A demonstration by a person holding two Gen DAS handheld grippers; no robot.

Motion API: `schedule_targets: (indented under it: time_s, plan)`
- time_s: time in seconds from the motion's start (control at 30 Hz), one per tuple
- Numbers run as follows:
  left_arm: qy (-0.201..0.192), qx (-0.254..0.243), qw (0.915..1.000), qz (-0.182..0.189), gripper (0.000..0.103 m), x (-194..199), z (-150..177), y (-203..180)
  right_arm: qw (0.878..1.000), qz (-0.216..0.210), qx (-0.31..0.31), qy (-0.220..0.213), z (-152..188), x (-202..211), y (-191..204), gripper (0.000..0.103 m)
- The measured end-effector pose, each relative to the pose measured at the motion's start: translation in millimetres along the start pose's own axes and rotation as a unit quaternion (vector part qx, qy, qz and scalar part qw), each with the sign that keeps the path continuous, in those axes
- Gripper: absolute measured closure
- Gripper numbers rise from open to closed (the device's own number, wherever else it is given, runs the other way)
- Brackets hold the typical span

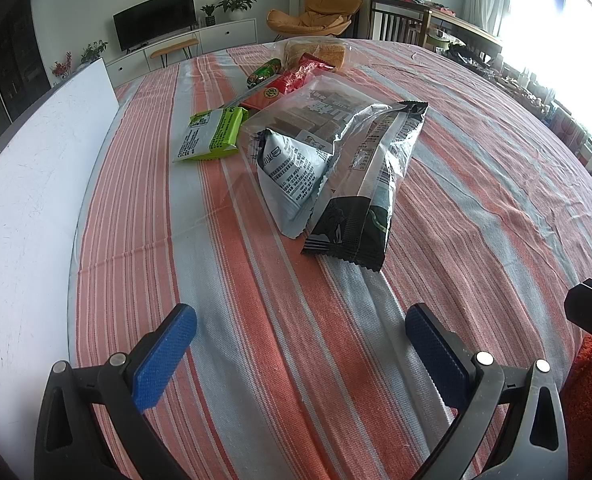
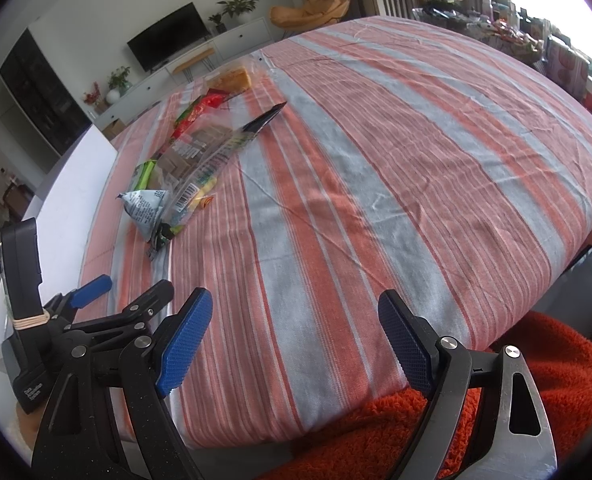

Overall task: Organize snacks
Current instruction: 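Grasp the white blue-print pouch with the left tool while the right tool grasps the clear stick snack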

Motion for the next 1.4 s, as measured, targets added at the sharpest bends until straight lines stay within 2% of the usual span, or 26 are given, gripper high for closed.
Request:
schedule_targets:
  time_s: [0.53,0.63,0.67,0.73,0.93,1.03,1.13,1.3,1.37,1.4]
  plan:
    - [0.0,0.0,1.0,0.0,0.0,-0.1,-0.2,0.0,1.0,-0.001,-0.006,-0.002,-0.1,-0.4,-0.9,0.016]
    - [0.026,0.006,0.9996,0.002,0.0,0.3,-0.9,0.4,1.0,-0.006,-0.01,-0.001,-0.3,0.0,-0.2,0.016]
    - [0.038,0.009,0.9992,0.006,0.0,1.0,-2.0,-0.5,1.0,-0.009,-0.013,-0.002,0.3,0.8,-0.1,0.016]
    - [0.049,0.019,0.9977,0.043,0.0,8.9,-5.1,-4.3,1.0,-0.014,-0.018,-0.002,0.4,0.9,0.1,0.016]
    - [0.011,0.012,0.9975,0.068,0.0,51.2,-43.5,-5.1,1.0,-0.018,-0.017,0.0,0.4,-0.7,7.5,0.016]
    - [0.004,0.028,0.9984,0.05,0.0,56.6,-69.7,11.2,1.0,-0.018,-0.022,-0.001,0.2,-0.9,7.3,0.016]
    - [0.025,0.046,0.9984,0.024,0.001,42.0,-90.5,28.6,1.0,-0.019,-0.024,0.0,0.2,-1.3,8.6,0.016]
    - [0.041,0.021,0.9989,-0.008,0.004,-2.1,-93.5,28.7,1.0,-0.017,-0.022,-0.003,0.0,0.0,11.2,0.016]
    - [0.045,0.017,0.9984,-0.03,0.01,-18.5,-90.4,30.9,1.0,-0.017,-0.023,-0.004,-0.1,1.1,14.0,0.016]
    - [0.049,0.02,0.9981,-0.034,0.02,-26.4,-89.1,32.8,1.0,-0.019,-0.025,-0.004,-0.1,2.0,14.9,0.016]
Point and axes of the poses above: each gripper's, at about its wrist camera, not at the fingertips, and x roughly against the way its jaws point, y to its left, z to its underside, the point moved 5 cm from there along -x, roughly the way its jaws point, and after that the axes turned 10 degrees about z, right-handed, at the moved point
